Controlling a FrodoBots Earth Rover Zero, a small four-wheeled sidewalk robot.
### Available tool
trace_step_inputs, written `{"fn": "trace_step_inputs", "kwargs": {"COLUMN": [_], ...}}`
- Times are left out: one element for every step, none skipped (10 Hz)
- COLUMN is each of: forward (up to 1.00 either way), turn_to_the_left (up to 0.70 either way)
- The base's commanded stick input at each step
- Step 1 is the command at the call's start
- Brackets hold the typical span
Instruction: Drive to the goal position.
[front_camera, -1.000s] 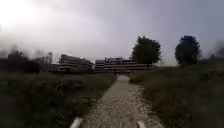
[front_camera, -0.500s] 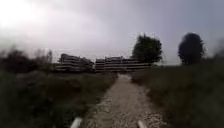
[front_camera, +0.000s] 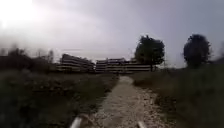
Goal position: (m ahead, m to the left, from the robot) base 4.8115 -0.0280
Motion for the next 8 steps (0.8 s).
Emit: {"fn": "trace_step_inputs", "kwargs": {"forward": [0.7,0.7,0.7,0.7,0.7,0.7,0.7,0.7], "turn_to_the_left": [0.0,0.0,-0.04,-0.33,-0.35,-0.35,-0.28,0.0]}}
